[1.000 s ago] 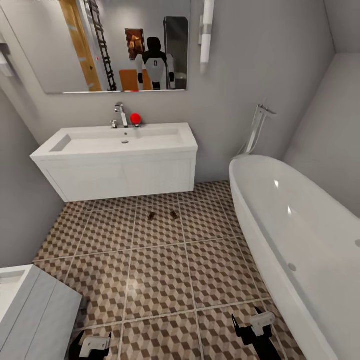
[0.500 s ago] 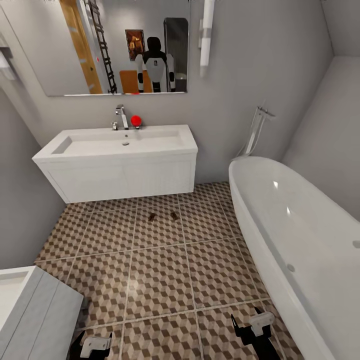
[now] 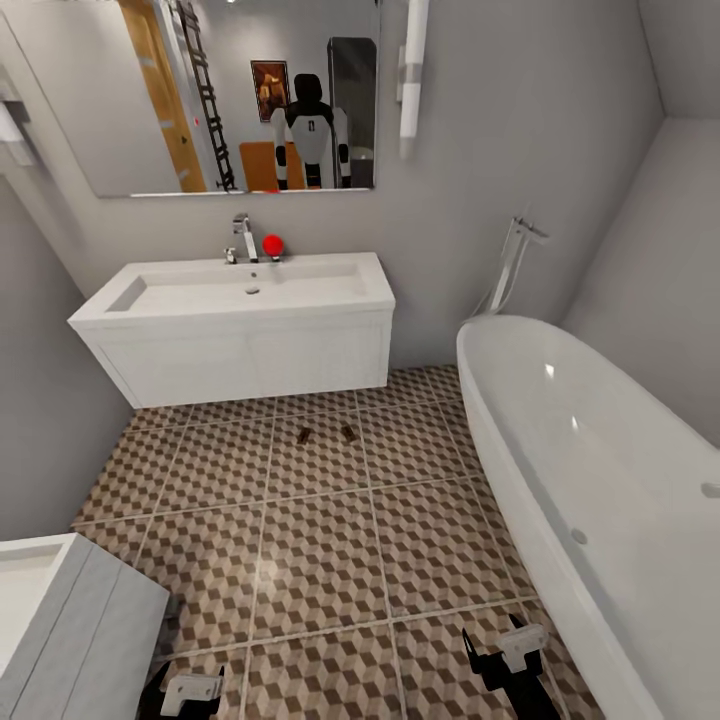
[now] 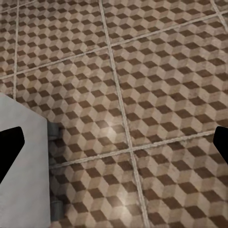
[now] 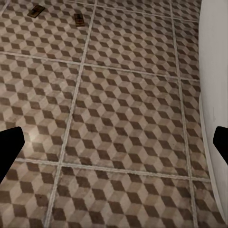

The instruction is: Take the four mousetraps from the cabinet in the bathroom and place them on the bathroom floor. Make sure all four end up on the same floor surface, and ensure that at least two of them are either under or directly next to the same bathroom sink.

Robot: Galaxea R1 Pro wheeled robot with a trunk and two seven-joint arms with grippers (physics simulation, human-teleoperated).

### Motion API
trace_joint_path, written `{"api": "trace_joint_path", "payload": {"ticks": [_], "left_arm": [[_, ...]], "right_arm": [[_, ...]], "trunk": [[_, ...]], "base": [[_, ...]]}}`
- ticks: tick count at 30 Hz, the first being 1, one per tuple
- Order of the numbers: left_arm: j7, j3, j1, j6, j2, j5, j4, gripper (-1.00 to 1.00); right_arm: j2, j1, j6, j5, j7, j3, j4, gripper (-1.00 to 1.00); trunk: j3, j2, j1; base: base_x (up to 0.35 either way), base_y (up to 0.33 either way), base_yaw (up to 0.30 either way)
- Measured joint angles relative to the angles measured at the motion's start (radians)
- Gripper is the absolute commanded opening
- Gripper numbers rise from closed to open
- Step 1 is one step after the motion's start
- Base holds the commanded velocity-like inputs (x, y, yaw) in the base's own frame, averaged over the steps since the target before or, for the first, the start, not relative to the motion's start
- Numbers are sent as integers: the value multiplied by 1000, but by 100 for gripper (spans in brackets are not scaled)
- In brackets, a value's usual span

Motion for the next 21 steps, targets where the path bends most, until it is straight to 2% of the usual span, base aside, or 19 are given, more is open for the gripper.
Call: {"api": "trace_joint_path", "payload": {"ticks": [21], "left_arm": [[0, 0, 1, 0, 0, 0, 0, 100]], "right_arm": [[0, 1, 0, 0, 0, 0, 0, 100]], "trunk": [[66, 147, -81]], "base": [[0, 0, 0]]}}
